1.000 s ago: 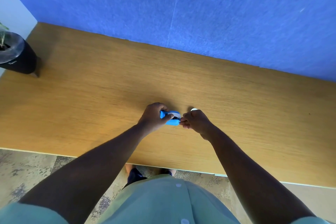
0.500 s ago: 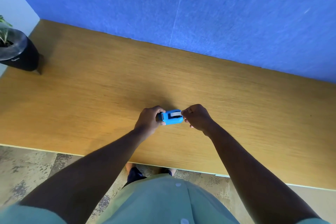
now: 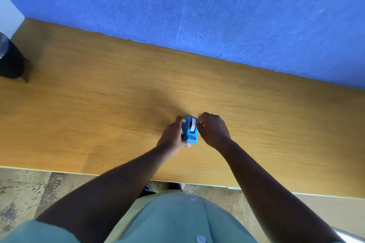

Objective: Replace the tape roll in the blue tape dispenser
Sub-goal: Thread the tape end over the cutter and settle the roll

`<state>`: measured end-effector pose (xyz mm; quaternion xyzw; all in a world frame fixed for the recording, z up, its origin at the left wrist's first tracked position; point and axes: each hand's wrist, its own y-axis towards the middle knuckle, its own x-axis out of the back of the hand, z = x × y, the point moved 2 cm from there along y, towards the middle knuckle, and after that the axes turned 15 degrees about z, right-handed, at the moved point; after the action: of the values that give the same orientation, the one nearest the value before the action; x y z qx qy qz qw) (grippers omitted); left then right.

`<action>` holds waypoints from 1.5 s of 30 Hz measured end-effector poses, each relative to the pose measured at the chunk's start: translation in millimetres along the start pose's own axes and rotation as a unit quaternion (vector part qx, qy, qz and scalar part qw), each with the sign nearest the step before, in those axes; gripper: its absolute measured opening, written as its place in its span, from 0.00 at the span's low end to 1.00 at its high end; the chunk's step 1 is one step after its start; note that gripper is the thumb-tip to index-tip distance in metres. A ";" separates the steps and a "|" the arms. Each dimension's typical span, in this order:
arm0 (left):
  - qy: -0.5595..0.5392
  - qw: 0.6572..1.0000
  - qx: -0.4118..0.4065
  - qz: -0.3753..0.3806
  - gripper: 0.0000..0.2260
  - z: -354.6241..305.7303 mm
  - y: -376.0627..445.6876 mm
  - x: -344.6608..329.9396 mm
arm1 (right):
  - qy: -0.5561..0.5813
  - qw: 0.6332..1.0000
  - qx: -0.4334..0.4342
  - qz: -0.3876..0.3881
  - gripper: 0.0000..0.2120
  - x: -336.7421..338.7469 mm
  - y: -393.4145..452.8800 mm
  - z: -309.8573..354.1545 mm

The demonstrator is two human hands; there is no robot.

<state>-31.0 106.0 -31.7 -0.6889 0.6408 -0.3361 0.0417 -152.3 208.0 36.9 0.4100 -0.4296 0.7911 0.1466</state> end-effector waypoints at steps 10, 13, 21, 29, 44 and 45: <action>0.215 0.972 -0.067 0.061 0.50 -9.7 12.3 27.3 | -0.045 0.996 0.069 -0.035 0.08 -19.1 -13.2 -8.3; 0.210 0.974 -0.066 0.056 0.47 -9.4 12.7 27.8 | -0.118 0.989 0.082 -0.041 0.06 -30.2 -10.6 -10.0; 0.178 0.982 -0.044 0.054 0.52 -8.4 14.3 27.3 | -0.216 0.962 0.153 -0.073 0.11 -45.7 -12.4 -16.2; 0.186 0.980 -0.051 0.043 0.49 -8.2 13.9 27.5 | -0.197 0.959 0.182 -0.095 0.11 -52.5 -15.0 -21.4; 0.190 0.980 -0.046 0.029 0.49 -7.0 14.1 26.1 | -0.171 0.952 0.213 -0.136 0.11 -59.9 -27.5 -21.1; 0.189 0.980 -0.045 0.029 0.49 -7.3 13.9 26.2 | -0.171 0.951 0.215 -0.139 0.11 -60.1 -27.9 -20.8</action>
<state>-47.9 82.4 -22.1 -0.5949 0.6717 -0.4296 -0.1016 -109.6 248.2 -0.2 0.6163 -0.2066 0.7548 0.0880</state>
